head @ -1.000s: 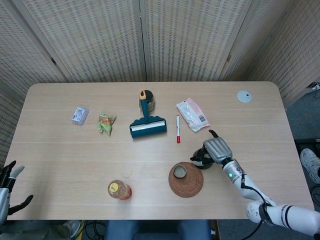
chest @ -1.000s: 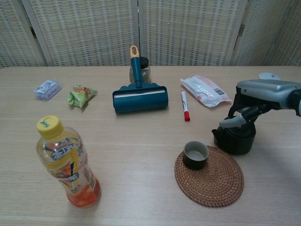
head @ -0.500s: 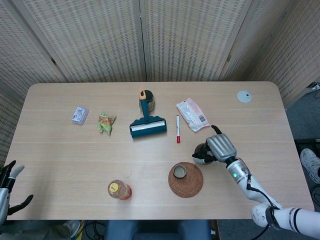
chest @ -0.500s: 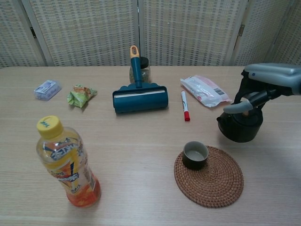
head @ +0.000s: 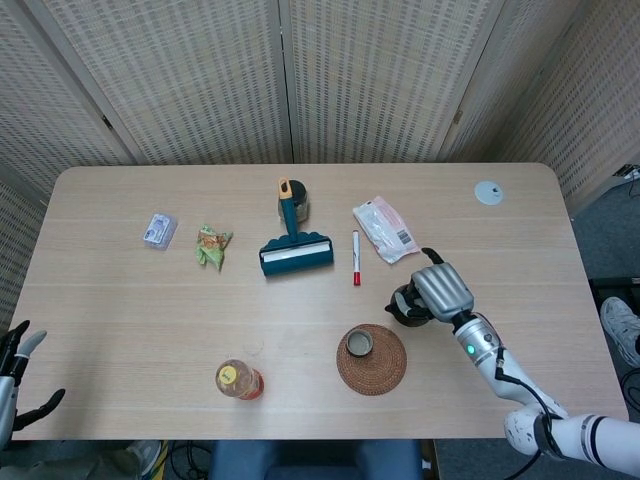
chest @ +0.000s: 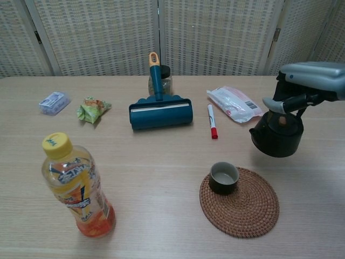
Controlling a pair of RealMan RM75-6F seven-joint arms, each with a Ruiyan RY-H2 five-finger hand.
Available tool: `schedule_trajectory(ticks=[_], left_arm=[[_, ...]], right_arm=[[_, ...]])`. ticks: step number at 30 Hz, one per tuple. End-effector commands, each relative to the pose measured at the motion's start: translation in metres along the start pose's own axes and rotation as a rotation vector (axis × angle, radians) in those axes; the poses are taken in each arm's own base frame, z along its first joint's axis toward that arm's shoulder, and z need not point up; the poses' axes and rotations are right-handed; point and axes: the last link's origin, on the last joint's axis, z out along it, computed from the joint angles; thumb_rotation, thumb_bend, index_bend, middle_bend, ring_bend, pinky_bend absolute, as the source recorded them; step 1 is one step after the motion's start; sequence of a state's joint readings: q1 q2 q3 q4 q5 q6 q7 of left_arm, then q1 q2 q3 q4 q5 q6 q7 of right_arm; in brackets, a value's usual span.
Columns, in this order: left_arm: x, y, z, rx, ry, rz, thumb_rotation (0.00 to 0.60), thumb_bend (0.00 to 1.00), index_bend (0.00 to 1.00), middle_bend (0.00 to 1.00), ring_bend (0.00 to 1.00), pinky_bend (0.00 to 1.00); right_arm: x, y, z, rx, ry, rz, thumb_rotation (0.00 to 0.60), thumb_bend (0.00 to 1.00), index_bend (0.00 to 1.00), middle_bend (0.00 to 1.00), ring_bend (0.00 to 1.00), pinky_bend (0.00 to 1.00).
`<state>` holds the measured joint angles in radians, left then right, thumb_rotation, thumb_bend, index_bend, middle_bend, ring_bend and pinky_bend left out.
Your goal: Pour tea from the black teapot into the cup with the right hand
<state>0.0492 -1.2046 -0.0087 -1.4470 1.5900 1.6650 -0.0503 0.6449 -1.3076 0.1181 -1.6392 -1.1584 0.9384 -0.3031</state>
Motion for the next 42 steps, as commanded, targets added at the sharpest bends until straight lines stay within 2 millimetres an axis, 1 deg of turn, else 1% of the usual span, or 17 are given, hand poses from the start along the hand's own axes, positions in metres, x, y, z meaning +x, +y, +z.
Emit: schedule_trajectory(ticks=[1, 3, 8, 11, 15, 16, 19, 24, 26, 31, 34, 38, 42], left_arm=[[0.000, 0.000, 0.000, 0.000, 0.000, 0.001, 0.600, 0.18, 0.15, 0.05, 0.08, 0.00], [-0.001, 0.000, 0.001, 0.000, -0.001, 0.000, 0.600, 0.18, 0.15, 0.05, 0.08, 0.00], [-0.001, 0.000, 0.001, -0.001, 0.000, 0.000, 0.600, 0.18, 0.15, 0.05, 0.08, 0.00], [-0.002, 0.000, 0.001, -0.002, -0.001, 0.001, 0.600, 0.18, 0.15, 0.05, 0.08, 0.00], [-0.002, 0.000, 0.001, 0.000, 0.001, 0.000, 0.600, 0.18, 0.15, 0.05, 0.08, 0.00], [-0.002, 0.000, 0.000, 0.000, 0.001, 0.001, 0.600, 0.18, 0.15, 0.05, 0.08, 0.00], [-0.001, -0.001, 0.000, 0.001, 0.002, 0.001, 0.600, 0.18, 0.15, 0.05, 0.08, 0.00], [-0.001, -0.002, -0.001, 0.007, 0.005, 0.003, 0.600, 0.18, 0.15, 0.05, 0.08, 0.00], [0.000, -0.003, -0.001, 0.010, 0.005, 0.004, 0.600, 0.18, 0.15, 0.05, 0.08, 0.00], [0.000, -0.004, -0.002, 0.011, 0.007, 0.005, 0.600, 0.18, 0.15, 0.05, 0.08, 0.00], [0.000, -0.003, -0.002, 0.010, 0.006, 0.005, 0.600, 0.18, 0.15, 0.05, 0.08, 0.00], [0.000, -0.003, -0.001, 0.010, 0.005, 0.006, 0.600, 0.18, 0.15, 0.05, 0.08, 0.00], [0.000, -0.003, -0.001, 0.011, 0.005, 0.006, 0.600, 0.18, 0.15, 0.05, 0.08, 0.00]], right_arm=[[0.000, 0.000, 0.001, 0.002, -0.005, 0.006, 0.274, 0.58, 1.00, 1.00, 0.93, 0.11], [0.002, 0.000, 0.002, 0.004, -0.003, 0.003, 0.281, 0.59, 1.00, 0.99, 0.93, 0.11], [0.003, -0.002, 0.003, 0.012, -0.001, 0.000, 0.337, 0.62, 1.00, 0.97, 0.91, 0.11], [0.003, -0.004, 0.004, 0.020, 0.001, 0.001, 0.360, 0.62, 1.00, 0.97, 0.90, 0.11], [0.001, -0.010, 0.004, 0.042, -0.004, 0.006, 0.371, 0.62, 1.00, 0.96, 0.89, 0.12], [0.000, -0.012, 0.005, 0.048, -0.006, 0.010, 0.371, 0.62, 1.00, 0.96, 0.89, 0.14], [-0.003, -0.017, 0.005, 0.072, -0.015, 0.021, 0.386, 0.62, 1.00, 0.95, 0.89, 0.26], [-0.007, -0.022, 0.007, 0.095, -0.023, 0.019, 0.449, 0.62, 1.00, 0.95, 0.89, 0.44], [-0.008, -0.023, 0.008, 0.097, -0.024, 0.023, 0.468, 0.62, 1.00, 0.95, 0.89, 0.48], [-0.009, -0.023, 0.008, 0.099, -0.023, 0.033, 0.520, 0.63, 1.00, 0.95, 0.89, 0.53], [-0.010, -0.023, 0.008, 0.101, -0.025, 0.043, 0.525, 0.64, 1.00, 0.95, 0.89, 0.54], [-0.011, -0.023, 0.008, 0.104, -0.027, 0.058, 0.537, 0.64, 1.00, 0.95, 0.89, 0.58], [-0.010, -0.023, 0.008, 0.108, -0.026, 0.058, 0.539, 0.64, 1.00, 0.95, 0.89, 0.58]])
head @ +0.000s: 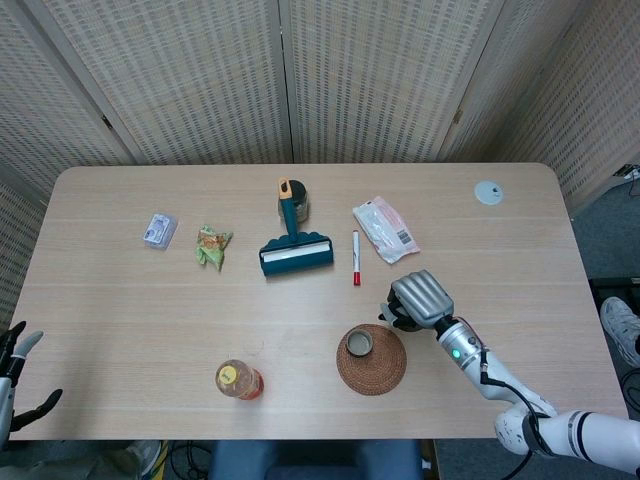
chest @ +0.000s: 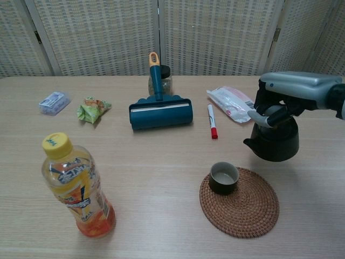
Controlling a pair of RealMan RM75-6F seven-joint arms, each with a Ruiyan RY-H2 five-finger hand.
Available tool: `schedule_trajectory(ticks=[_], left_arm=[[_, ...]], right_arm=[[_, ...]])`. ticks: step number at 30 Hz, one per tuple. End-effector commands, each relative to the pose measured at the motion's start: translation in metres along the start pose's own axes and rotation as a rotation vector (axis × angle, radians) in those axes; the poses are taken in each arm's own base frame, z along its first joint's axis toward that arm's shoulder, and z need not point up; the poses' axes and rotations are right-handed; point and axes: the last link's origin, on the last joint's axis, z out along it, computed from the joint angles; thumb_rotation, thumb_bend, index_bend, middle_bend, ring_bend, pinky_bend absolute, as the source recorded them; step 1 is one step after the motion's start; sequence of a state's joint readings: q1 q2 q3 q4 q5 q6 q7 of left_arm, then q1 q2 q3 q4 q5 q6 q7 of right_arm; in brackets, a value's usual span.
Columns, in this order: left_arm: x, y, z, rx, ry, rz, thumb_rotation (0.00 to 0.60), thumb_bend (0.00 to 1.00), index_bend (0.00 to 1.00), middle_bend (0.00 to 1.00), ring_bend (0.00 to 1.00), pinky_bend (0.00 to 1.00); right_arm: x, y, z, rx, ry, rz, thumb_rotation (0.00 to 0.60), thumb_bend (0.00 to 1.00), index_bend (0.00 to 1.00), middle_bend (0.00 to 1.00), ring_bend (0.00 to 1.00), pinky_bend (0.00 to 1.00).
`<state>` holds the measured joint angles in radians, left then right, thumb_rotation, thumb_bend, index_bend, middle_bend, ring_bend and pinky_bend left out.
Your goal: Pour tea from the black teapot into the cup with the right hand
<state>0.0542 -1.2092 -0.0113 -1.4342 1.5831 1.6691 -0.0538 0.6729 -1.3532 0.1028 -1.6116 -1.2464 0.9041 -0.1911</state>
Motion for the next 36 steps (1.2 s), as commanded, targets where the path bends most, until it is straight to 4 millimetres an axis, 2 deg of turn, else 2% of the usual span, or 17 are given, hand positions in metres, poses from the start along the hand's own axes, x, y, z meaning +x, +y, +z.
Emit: schedule_trajectory(ticks=[1, 10, 21, 36], left_arm=[[0.000, 0.000, 0.000, 0.001, 0.000, 0.000, 0.600, 0.18, 0.15, 0.05, 0.08, 0.00], [0.000, 0.001, 0.000, -0.001, 0.000, -0.001, 0.600, 0.18, 0.15, 0.05, 0.08, 0.00], [0.003, -0.001, -0.003, 0.009, 0.010, 0.000, 0.600, 0.18, 0.15, 0.05, 0.08, 0.00], [0.004, -0.003, -0.007, 0.016, 0.019, -0.002, 0.600, 0.18, 0.15, 0.05, 0.08, 0.00]], right_arm=[[0.000, -0.001, 0.000, 0.004, 0.000, 0.000, 0.540, 0.64, 1.00, 0.95, 0.89, 0.58], [-0.002, -0.009, -0.001, 0.049, -0.018, -0.046, 0.539, 0.64, 1.00, 0.95, 0.89, 0.58], [-0.009, -0.033, 0.011, 0.131, -0.060, -0.142, 0.539, 0.63, 1.00, 0.95, 0.89, 0.58], [-0.002, -0.054, 0.019, 0.198, -0.083, -0.323, 0.541, 0.63, 1.00, 0.95, 0.89, 0.58]])
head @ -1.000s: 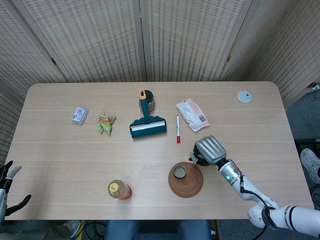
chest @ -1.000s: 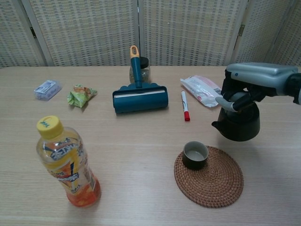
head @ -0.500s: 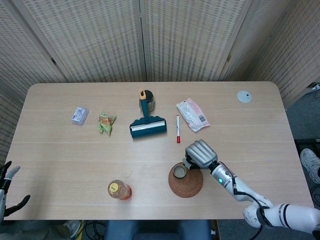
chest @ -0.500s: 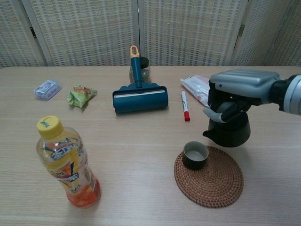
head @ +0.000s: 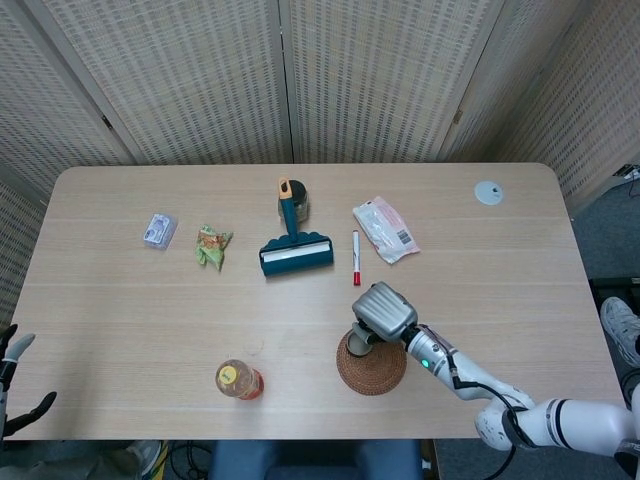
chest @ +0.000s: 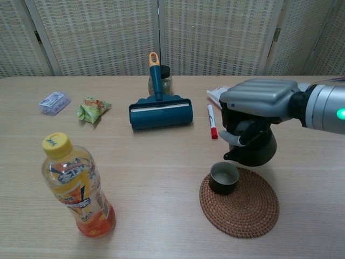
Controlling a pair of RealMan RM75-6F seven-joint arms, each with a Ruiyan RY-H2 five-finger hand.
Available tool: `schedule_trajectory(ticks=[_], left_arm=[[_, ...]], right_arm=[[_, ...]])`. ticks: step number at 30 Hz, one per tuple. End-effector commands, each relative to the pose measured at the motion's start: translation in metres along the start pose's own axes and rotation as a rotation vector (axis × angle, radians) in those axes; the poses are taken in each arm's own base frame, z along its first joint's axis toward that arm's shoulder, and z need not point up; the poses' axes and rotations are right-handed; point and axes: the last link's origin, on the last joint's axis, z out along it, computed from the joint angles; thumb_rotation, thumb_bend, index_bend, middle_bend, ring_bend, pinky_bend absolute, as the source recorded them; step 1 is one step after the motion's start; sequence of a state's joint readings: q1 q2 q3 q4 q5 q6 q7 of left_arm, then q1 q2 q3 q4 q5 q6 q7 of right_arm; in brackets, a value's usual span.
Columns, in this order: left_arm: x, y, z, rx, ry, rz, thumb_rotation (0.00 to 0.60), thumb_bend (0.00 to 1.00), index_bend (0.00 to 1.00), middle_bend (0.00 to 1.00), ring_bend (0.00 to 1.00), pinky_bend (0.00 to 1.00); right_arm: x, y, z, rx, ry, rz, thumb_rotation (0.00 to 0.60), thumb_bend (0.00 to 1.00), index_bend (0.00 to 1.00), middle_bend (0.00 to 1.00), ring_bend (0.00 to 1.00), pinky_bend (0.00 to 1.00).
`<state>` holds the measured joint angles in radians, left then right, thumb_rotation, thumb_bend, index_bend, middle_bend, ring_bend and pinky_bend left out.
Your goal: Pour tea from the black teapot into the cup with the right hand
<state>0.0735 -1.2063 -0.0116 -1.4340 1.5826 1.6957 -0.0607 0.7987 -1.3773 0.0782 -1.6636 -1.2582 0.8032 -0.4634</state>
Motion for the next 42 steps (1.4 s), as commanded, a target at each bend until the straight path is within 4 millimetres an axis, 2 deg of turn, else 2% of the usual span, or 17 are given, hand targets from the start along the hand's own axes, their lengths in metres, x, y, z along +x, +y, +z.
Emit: schedule_trajectory(ticks=[1, 19, 42], left_arm=[[0.000, 0.000, 0.000, 0.001, 0.001, 0.000, 0.600, 0.18, 0.15, 0.05, 0.08, 0.00], [-0.001, -0.002, -0.003, 0.009, 0.000, -0.001, 0.600, 0.18, 0.15, 0.05, 0.08, 0.00], [0.000, -0.003, -0.004, 0.012, 0.004, 0.001, 0.600, 0.18, 0.15, 0.05, 0.08, 0.00]], right_arm=[[0.003, -0.003, 0.001, 0.011, -0.007, -0.037, 0.541, 0.63, 1.00, 0.95, 0.89, 0.58], [0.005, -0.014, 0.001, 0.036, -0.031, -0.192, 0.539, 0.63, 1.00, 0.95, 0.89, 0.58], [0.009, -0.018, -0.002, 0.034, -0.047, -0.251, 0.542, 0.62, 1.00, 0.96, 0.89, 0.58]])
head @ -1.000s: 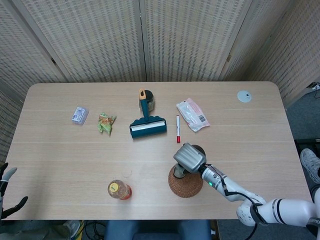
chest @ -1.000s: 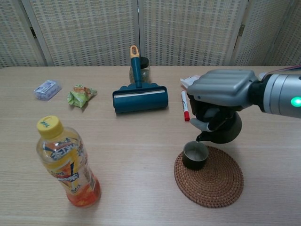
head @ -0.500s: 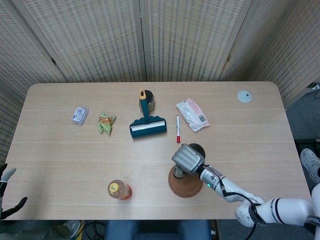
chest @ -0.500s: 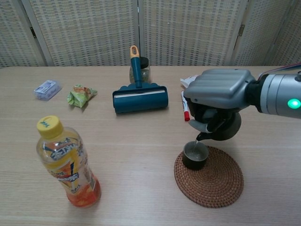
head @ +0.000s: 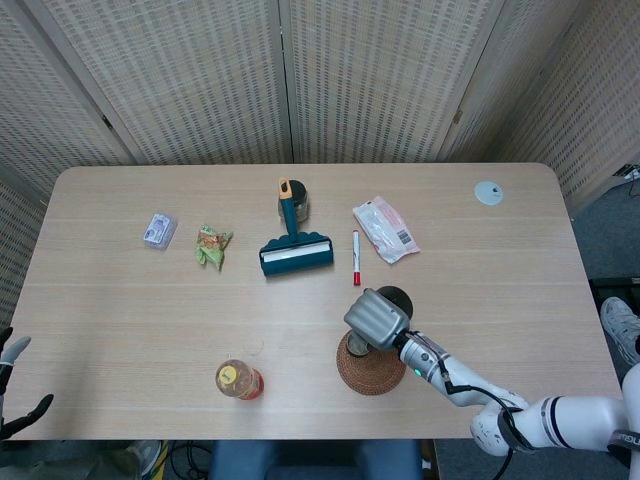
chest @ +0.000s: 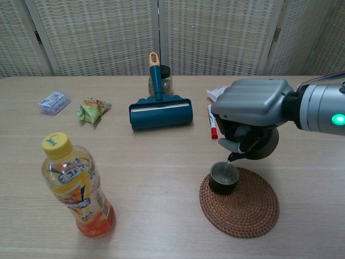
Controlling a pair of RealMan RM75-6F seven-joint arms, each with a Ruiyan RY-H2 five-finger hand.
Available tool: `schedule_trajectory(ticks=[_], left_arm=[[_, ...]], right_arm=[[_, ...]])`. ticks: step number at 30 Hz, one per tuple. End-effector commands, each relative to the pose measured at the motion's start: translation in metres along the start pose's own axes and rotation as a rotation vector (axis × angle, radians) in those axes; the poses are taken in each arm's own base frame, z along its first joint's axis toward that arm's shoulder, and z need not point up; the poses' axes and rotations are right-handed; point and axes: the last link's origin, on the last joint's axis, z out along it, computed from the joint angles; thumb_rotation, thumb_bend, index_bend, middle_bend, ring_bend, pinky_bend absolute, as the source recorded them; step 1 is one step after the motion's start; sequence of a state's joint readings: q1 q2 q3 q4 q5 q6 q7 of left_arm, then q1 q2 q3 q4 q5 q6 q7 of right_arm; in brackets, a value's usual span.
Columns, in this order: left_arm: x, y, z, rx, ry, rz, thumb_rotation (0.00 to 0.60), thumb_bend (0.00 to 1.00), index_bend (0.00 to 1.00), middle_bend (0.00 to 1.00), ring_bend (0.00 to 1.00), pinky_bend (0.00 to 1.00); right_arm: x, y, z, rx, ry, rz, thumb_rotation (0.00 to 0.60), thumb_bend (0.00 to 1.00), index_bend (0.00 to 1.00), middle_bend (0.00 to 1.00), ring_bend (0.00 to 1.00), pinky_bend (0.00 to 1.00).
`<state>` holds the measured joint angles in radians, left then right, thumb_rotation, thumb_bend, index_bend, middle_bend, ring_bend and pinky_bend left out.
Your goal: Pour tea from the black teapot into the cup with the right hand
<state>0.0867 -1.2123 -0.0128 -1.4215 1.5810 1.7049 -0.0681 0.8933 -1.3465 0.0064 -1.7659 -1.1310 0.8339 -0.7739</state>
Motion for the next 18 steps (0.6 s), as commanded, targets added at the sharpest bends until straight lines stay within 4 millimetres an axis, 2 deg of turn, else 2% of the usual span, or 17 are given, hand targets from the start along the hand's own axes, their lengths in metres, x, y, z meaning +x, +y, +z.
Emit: schedule_trajectory(ticks=[1, 18], left_arm=[[-0.0002, 0.0004, 0.0000, -0.001, 0.000, 0.001, 0.600, 0.18, 0.15, 0.05, 0.08, 0.00], [0.0004, 0.0005, -0.0004, -0.001, 0.003, 0.000, 0.600, 0.18, 0.15, 0.05, 0.08, 0.00]], right_arm=[[0.0001, 0.0001, -0.0003, -0.001, -0.001, -0.009, 0.542, 0.62, 1.00, 0.96, 0.89, 0.58], [-0.0005, -0.0044, -0.0008, 0.006, -0.013, -0.036, 0.546, 0.62, 1.00, 0.96, 0.89, 0.58]])
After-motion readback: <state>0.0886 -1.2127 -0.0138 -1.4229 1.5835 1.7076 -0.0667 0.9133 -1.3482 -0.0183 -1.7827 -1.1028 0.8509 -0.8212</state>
